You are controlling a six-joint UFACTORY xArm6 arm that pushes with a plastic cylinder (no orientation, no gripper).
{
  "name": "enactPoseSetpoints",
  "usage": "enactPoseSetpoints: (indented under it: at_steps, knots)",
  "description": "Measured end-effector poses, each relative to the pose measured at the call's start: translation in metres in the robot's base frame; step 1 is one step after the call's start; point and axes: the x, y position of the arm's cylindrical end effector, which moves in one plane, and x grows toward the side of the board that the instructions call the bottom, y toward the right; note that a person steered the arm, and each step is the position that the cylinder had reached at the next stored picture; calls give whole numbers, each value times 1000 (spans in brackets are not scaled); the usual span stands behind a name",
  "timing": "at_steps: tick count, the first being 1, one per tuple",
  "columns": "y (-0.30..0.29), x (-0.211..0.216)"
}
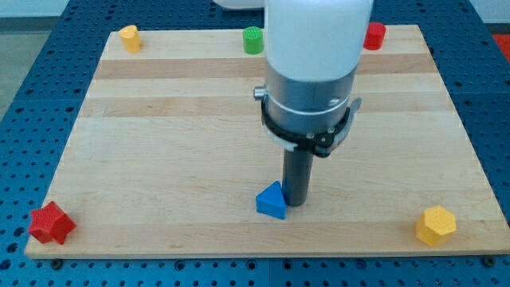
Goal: Move the blue triangle to the bottom centre of the board
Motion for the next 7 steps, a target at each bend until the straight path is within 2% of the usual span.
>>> enactPoseSetpoints:
  at_steps: [1,5,6,7]
  knots:
    - [-20,8]
    - [-27,22]
    - [-18,10]
    - [9,-30]
